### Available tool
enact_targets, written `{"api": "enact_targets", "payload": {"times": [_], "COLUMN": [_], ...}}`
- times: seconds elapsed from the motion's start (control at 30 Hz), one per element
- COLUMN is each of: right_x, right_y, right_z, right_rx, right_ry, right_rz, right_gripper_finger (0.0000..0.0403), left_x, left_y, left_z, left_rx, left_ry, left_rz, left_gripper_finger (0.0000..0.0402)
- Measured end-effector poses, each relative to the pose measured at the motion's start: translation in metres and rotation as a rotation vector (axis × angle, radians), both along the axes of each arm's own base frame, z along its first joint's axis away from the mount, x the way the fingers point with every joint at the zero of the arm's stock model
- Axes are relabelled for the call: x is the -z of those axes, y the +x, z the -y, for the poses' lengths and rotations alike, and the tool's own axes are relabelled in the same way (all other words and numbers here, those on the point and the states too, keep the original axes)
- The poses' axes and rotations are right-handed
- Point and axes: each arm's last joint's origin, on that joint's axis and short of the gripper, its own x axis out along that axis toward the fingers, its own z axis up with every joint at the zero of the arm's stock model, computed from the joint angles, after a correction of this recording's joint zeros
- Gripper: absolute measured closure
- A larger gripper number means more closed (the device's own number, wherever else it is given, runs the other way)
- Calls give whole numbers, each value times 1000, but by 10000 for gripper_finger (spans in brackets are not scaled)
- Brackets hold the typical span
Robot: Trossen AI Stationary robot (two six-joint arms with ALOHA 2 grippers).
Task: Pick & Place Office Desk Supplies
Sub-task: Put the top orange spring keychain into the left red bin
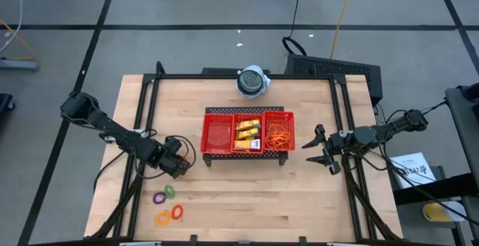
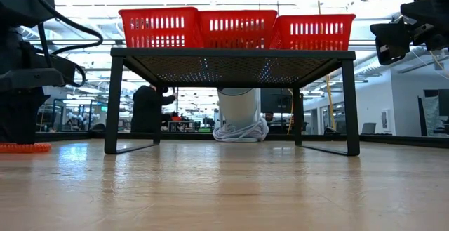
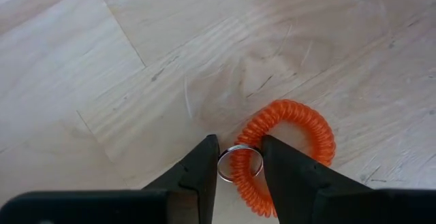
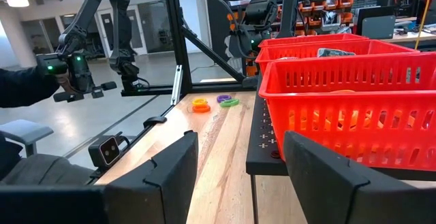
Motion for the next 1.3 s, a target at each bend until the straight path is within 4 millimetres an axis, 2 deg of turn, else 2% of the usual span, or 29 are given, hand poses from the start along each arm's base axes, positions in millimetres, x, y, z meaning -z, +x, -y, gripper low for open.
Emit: {"api": "enact_targets", "payload": {"times": [0.17, 0.37, 0.57, 0.8, 1.03, 1.17, 1.3], "right_x": [0, 0, 0, 0, 0, 0, 0], "right_y": [0, 0, 0, 0, 0, 0, 0], "right_z": [0, 0, 0, 0, 0, 0, 0], "right_rx": [0, 0, 0, 0, 0, 0, 0], "right_ry": [0, 0, 0, 1, 0, 0, 0], "right_rz": [0, 0, 0, 2, 0, 0, 0], "right_gripper_finger": [197, 197, 197, 197, 197, 197, 197], "left_x": [0, -1, -11, -26, -40, -53, -70], "left_y": [0, 0, 1, 0, -3, 3, 12], "left_z": [0, 0, 2, 2, -1, 2, 7], "left_rx": [0, 27, 76, 104, 124, 216, 342], "left_ry": [0, 7, -39, -71, -61, -69, -109], "left_rz": [0, 5, 61, 149, 247, 403, 588], "left_gripper_finger": [294, 347, 394, 380, 393, 376, 378]}}
